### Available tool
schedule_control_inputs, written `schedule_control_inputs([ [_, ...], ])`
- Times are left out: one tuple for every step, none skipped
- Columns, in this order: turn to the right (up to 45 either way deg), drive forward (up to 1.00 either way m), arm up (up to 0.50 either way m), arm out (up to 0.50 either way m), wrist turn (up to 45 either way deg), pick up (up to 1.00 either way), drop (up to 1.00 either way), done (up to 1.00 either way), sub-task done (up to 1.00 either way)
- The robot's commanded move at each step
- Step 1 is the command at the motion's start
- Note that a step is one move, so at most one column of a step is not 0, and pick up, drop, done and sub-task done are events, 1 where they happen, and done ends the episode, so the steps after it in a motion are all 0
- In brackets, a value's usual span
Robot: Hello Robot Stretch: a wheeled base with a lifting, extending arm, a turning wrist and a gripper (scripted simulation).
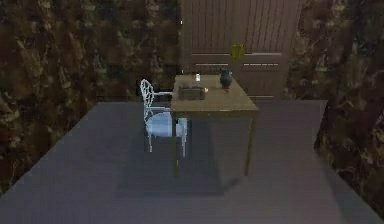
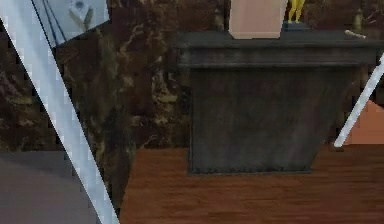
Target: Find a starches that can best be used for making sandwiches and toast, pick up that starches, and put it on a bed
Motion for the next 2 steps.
schedule_control_inputs([
  [0.0,0.7,0.0,0.0,0.0,0.0,0.0,0.0,0.0],
  [45.0,0.0,0.0,0.0,0.0,0.0,0.0,0.0,0.0],
])
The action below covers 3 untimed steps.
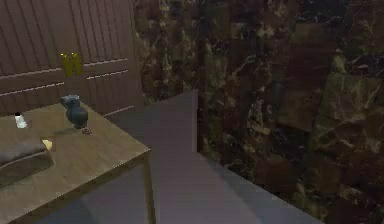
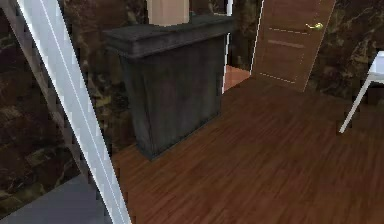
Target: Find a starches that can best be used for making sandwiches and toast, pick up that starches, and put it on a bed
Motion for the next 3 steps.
schedule_control_inputs([
  [0.0,0.3,0.0,0.0,0.0,0.0,0.0,0.0,0.0],
  [-45.0,0.0,0.0,0.0,0.0,0.0,0.0,0.0,0.0],
  [-45.0,0.0,0.0,0.0,0.0,0.0,0.0,0.0,0.0],
])
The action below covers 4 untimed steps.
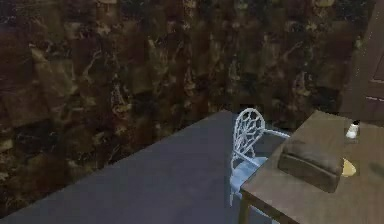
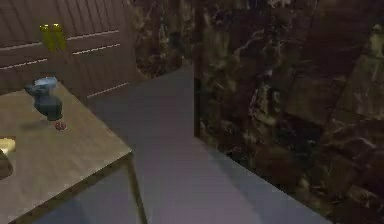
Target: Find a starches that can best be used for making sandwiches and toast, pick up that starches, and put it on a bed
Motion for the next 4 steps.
schedule_control_inputs([
  [-45.0,0.0,0.0,0.0,0.0,0.0,0.0,0.0,0.0],
  [-9.0,0.0,0.0,0.0,0.0,0.0,0.0,0.0,0.0],
  [45.0,0.0,0.0,0.0,0.0,0.0,0.0,0.0,0.0],
  [45.0,0.0,0.0,0.0,0.0,0.0,0.0,0.0,0.0],
])
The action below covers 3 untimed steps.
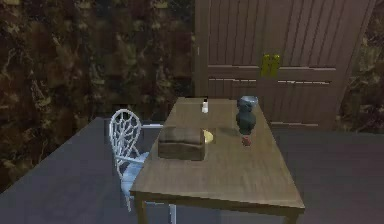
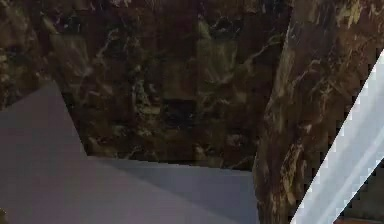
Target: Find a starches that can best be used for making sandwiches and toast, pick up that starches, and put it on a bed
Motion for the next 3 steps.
schedule_control_inputs([
  [24.0,0.0,0.0,0.0,0.0,0.0,0.0,0.0,0.0],
  [0.0,0.45,0.0,0.0,0.0,0.0,0.0,0.0,0.0],
  [-45.0,0.0,0.0,0.0,0.0,0.0,0.0,0.0,0.0],
])
